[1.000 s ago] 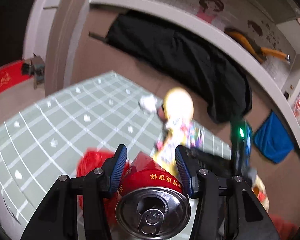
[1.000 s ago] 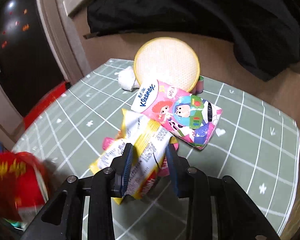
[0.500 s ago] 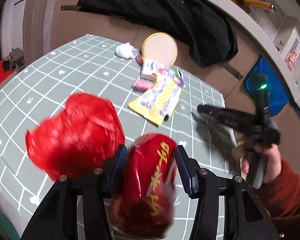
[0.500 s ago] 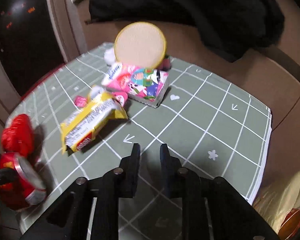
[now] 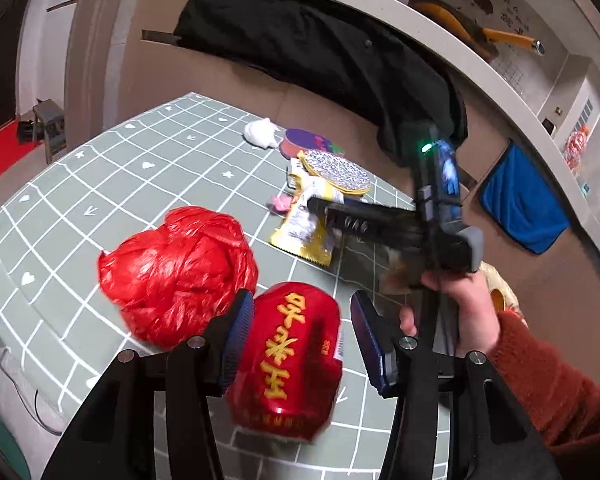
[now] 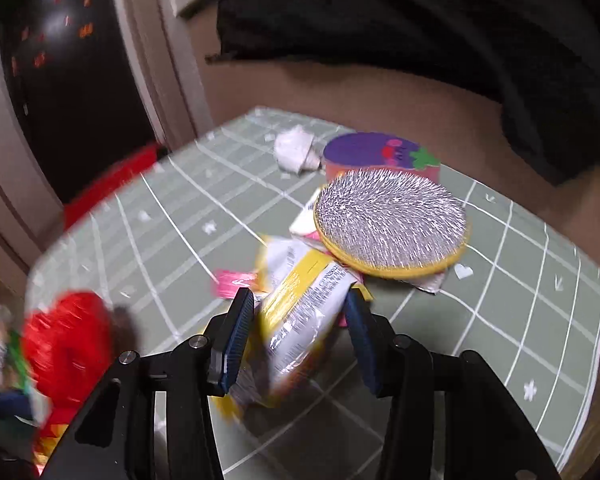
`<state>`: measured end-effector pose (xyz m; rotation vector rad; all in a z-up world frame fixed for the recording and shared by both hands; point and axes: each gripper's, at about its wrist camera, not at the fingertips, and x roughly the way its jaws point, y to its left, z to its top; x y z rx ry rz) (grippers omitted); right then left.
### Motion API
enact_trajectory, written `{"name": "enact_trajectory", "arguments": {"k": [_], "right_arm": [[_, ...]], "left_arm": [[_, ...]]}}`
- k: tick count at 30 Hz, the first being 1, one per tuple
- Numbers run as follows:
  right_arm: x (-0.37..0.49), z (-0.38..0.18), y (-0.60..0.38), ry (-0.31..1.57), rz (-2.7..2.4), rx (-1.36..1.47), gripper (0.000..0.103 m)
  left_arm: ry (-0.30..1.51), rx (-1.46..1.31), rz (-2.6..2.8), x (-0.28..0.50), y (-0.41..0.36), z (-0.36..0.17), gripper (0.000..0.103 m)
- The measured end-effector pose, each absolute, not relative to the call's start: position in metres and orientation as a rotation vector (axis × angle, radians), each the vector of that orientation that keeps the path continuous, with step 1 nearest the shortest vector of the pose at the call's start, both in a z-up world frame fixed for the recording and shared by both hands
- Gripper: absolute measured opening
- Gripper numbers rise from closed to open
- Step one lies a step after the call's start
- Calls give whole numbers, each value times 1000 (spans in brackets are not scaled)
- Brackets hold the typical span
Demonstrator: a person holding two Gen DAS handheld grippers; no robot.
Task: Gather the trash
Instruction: 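Grasp the yellow-white snack wrapper with the right tool while the left tool holds the red can, then carry the red can and yellow wrapper up over the yellow-lined bin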
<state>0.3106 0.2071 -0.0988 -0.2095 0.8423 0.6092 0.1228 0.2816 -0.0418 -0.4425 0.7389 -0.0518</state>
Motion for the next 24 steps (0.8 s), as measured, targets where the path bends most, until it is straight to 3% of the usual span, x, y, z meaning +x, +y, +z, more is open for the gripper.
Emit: {"name": "enact_trajectory", "arguments": {"k": [14,24], "right_arm": [[279,-100,104,831,548,-381,45],[267,-88,51,817,494,-3,47]], "left_arm": [[907,-493,-78,135,275,-84,52],[872,-487,-182,141,232,-80,52]]}}
